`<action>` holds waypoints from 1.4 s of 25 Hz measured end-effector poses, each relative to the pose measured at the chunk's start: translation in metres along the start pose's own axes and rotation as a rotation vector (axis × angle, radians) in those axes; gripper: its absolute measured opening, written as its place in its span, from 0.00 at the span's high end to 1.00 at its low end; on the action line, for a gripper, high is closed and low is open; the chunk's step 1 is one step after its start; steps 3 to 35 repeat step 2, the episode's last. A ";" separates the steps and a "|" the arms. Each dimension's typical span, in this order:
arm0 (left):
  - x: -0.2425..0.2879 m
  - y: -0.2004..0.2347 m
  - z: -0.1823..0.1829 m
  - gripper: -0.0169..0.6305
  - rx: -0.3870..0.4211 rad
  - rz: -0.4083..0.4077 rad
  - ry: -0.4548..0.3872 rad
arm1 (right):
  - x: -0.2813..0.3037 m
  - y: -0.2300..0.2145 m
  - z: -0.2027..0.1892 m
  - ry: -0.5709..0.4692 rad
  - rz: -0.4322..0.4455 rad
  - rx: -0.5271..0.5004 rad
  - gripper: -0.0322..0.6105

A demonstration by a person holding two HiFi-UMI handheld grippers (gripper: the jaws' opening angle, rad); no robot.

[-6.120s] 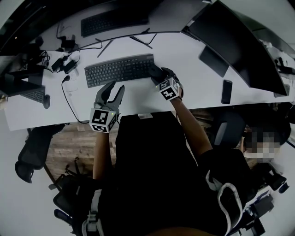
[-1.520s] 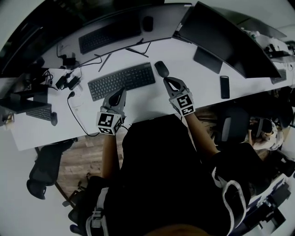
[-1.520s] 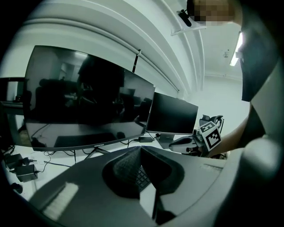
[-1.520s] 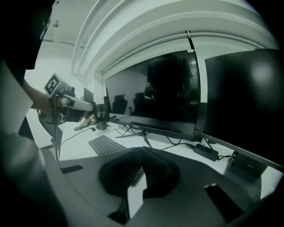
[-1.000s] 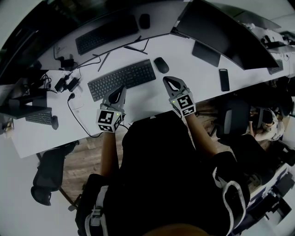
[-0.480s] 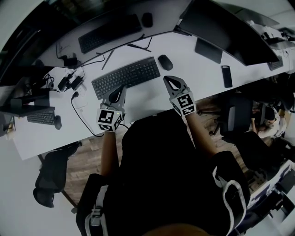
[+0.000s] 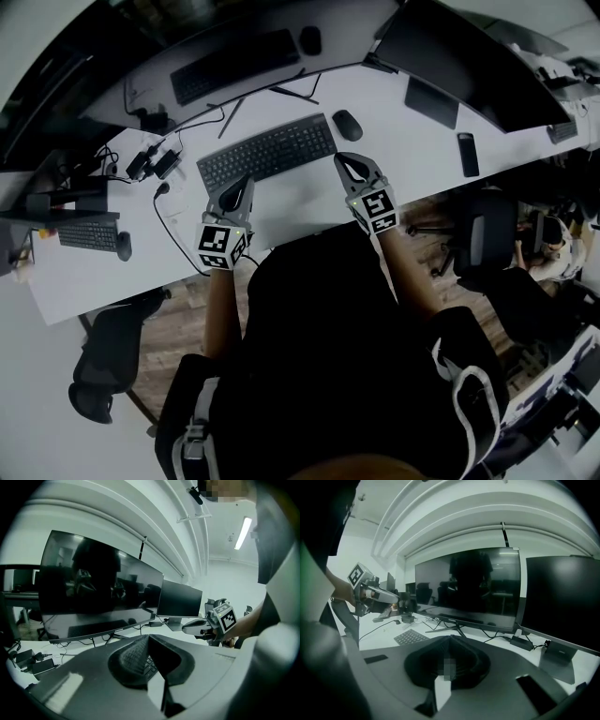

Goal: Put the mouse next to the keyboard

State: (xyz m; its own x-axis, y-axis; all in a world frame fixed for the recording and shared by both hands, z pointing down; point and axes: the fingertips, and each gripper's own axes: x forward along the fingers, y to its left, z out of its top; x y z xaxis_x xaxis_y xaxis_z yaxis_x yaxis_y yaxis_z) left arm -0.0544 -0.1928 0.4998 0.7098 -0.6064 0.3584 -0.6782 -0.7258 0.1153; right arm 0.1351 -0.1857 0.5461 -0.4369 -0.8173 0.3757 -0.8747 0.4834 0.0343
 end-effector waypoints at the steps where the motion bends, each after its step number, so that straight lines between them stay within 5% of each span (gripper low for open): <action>1: -0.002 0.001 -0.001 0.97 0.001 -0.001 -0.001 | 0.000 0.002 0.000 -0.001 -0.003 0.001 0.95; 35: -0.005 0.002 -0.002 0.97 0.002 -0.003 -0.001 | 0.000 0.004 0.000 -0.001 -0.007 0.003 0.95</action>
